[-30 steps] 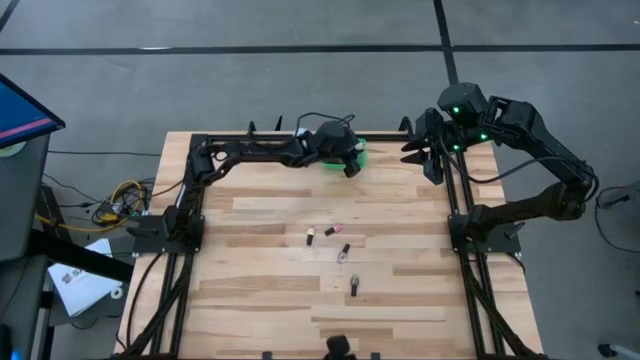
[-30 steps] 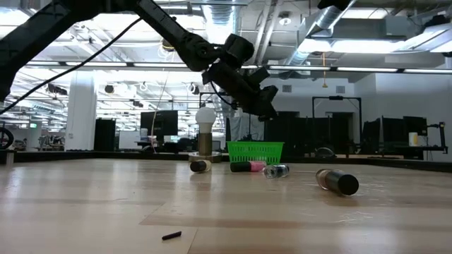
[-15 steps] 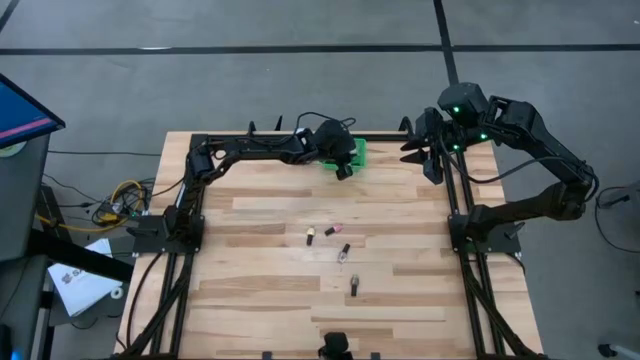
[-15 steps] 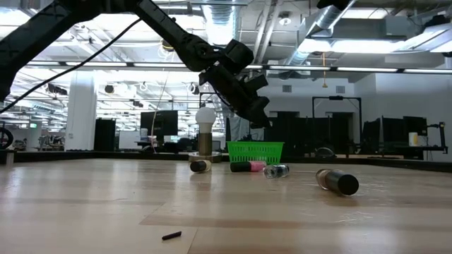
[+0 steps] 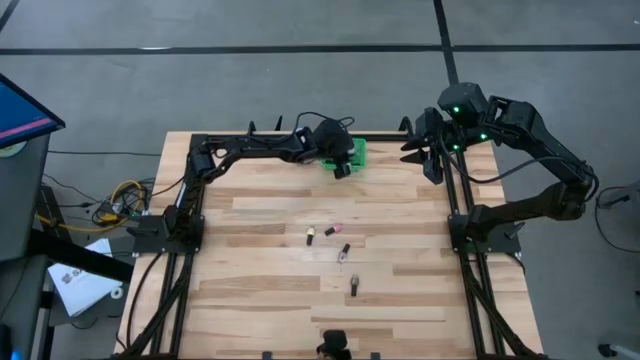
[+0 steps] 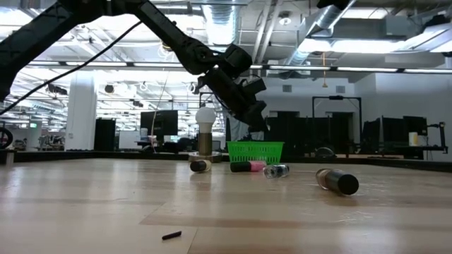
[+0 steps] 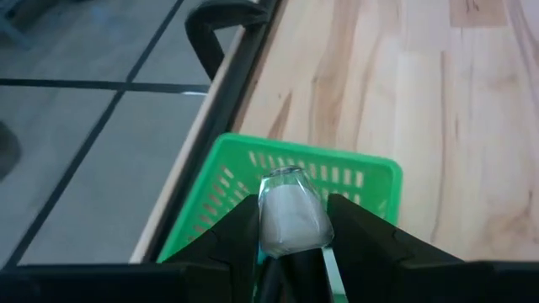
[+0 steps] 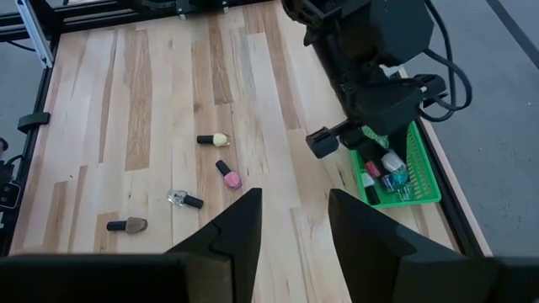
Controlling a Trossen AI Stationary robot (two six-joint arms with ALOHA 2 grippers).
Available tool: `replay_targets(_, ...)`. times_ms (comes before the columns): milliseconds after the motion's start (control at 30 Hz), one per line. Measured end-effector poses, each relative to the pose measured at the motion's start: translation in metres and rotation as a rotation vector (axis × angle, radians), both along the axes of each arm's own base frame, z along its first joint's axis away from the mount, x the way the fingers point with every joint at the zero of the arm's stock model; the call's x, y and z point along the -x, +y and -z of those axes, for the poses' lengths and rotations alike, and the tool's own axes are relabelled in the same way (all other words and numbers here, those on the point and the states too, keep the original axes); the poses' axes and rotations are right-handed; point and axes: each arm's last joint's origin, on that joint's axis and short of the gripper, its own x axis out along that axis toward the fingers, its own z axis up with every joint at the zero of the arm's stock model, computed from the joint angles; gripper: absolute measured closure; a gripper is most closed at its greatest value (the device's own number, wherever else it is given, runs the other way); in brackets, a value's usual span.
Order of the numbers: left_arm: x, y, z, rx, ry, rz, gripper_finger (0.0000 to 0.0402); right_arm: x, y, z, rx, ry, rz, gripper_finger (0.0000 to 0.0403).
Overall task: Pick & Place Nail Polish
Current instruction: Put the white nail polish bottle into the green basket
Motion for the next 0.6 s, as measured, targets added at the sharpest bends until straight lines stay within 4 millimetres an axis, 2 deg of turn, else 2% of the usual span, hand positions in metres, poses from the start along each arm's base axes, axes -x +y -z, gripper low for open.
replay_targets(200, 0.004, -0.002, 0.018, 0.033, 0.058, 0.005, 0.0279, 0.0, 0.0, 0.0, -0.002, 0.0, 0.002, 0.0272)
replay_targets(600, 0.007, -0.005, 0.026, 0.038, 0.068, 0.007, 0.0277, 0.0, 0.0, 0.0, -0.002, 0.001, 0.001, 0.0272)
